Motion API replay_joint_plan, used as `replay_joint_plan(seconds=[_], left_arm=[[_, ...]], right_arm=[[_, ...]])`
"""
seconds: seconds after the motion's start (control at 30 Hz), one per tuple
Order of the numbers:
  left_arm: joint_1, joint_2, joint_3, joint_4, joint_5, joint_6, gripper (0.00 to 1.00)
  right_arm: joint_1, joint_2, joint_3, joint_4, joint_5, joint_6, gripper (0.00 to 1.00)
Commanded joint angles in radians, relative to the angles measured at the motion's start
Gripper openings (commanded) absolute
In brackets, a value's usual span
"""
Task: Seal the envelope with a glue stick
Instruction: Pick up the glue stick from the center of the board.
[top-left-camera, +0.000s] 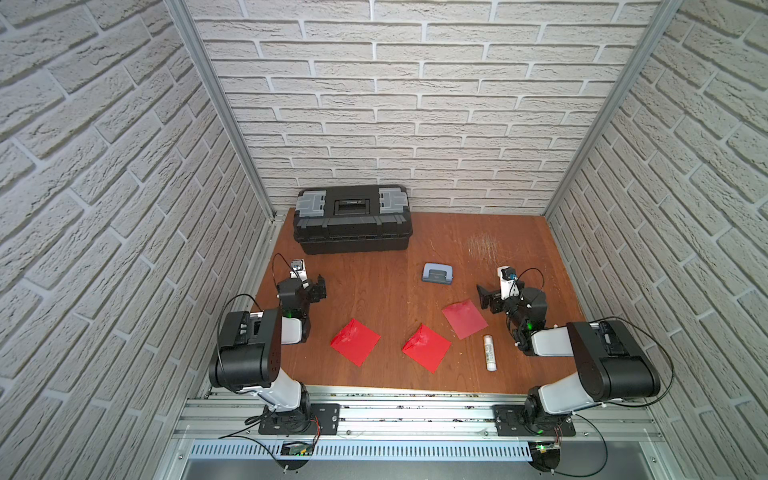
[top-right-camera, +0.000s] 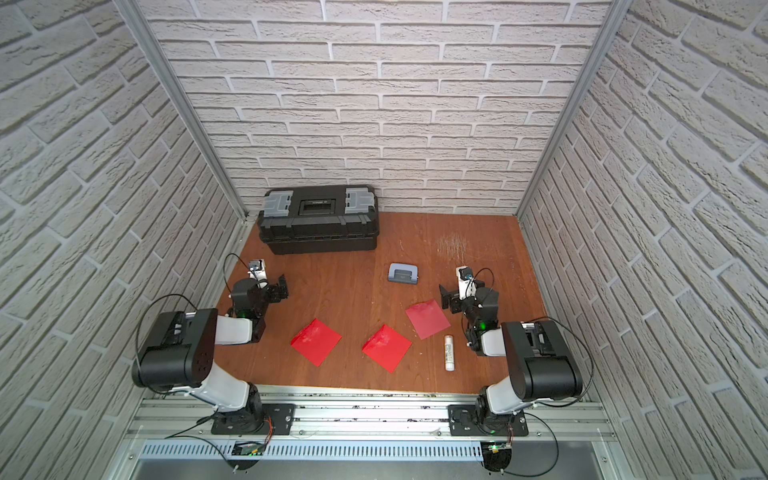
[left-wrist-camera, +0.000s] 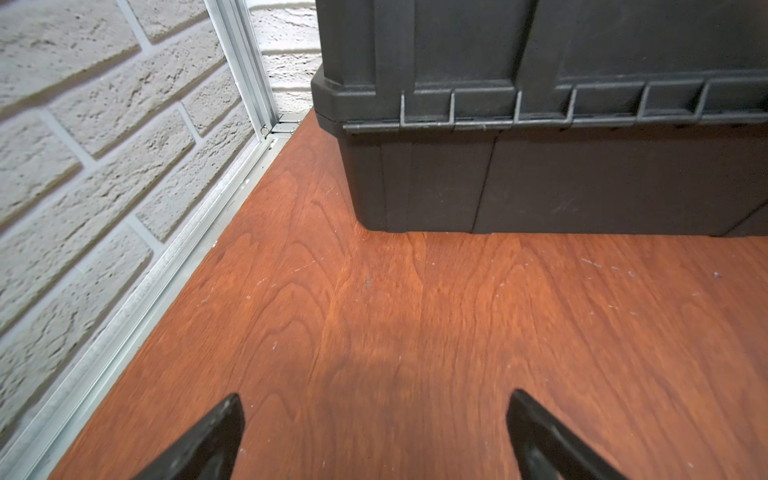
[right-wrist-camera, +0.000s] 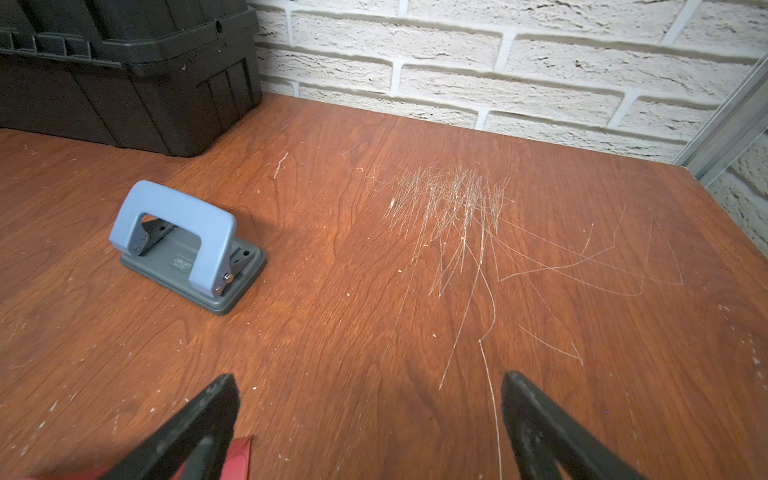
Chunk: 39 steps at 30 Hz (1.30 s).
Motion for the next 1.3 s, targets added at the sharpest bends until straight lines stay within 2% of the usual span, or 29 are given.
replay_joint_plan(seconds=[0.0,0.1,0.23,0.3,0.4,0.47,0.63,0.77,0.87,1.03,1.17,1.27], left_arm=[[0.007,0.001,0.004,0.029,0.020,-0.003,0.98],[0.004,-0.001,0.001,0.031,0.010,0.000,0.98],[-0.052,-0.107,0.009,-0.062,-0.114,0.027,0.98],[-0.100,-0.190,0.054,-0.215,-0.222,0.031,0.98],[-0.188,-0.279,0.181,-0.544,-0.420,-0.062,0.98],[-0.239,-0.318,0.252,-0.708,-0.450,-0.111,0.98],[-0.322,-0.396,0.406,-1.029,-0.412,-0.258,0.98],[-0.326,-0.425,0.522,-1.250,-0.245,-0.341,0.98],[-0.327,-0.441,0.581,-1.370,-0.194,-0.326,0.98],[-0.326,-0.444,0.633,-1.479,-0.182,-0.225,0.98],[-0.323,-0.421,0.645,-1.505,-0.163,-0.193,0.98],[-0.324,-0.403,0.660,-1.530,-0.145,-0.176,0.98]], right_arm=[[0.003,-0.014,0.015,0.029,-0.013,-0.010,0.99],[0.002,-0.009,0.055,-0.033,0.041,0.012,0.99],[0.019,-0.097,0.031,-0.051,0.104,0.029,0.99],[0.035,-0.195,0.036,-0.157,0.152,0.035,0.99],[0.067,-0.348,0.086,-0.407,0.207,0.065,0.99],[0.101,-0.438,0.127,-0.574,0.226,0.075,0.99],[0.167,-0.626,0.227,-0.895,0.263,0.188,0.99],[0.184,-0.698,0.343,-1.196,0.227,0.347,0.99],[0.213,-0.720,0.414,-1.412,0.215,0.421,0.99],[0.262,-0.758,0.472,-1.705,0.255,0.532,0.99],[0.385,-0.744,0.489,-1.777,0.362,0.638,0.99],[0.403,-0.663,0.504,-1.826,0.325,0.714,0.99]])
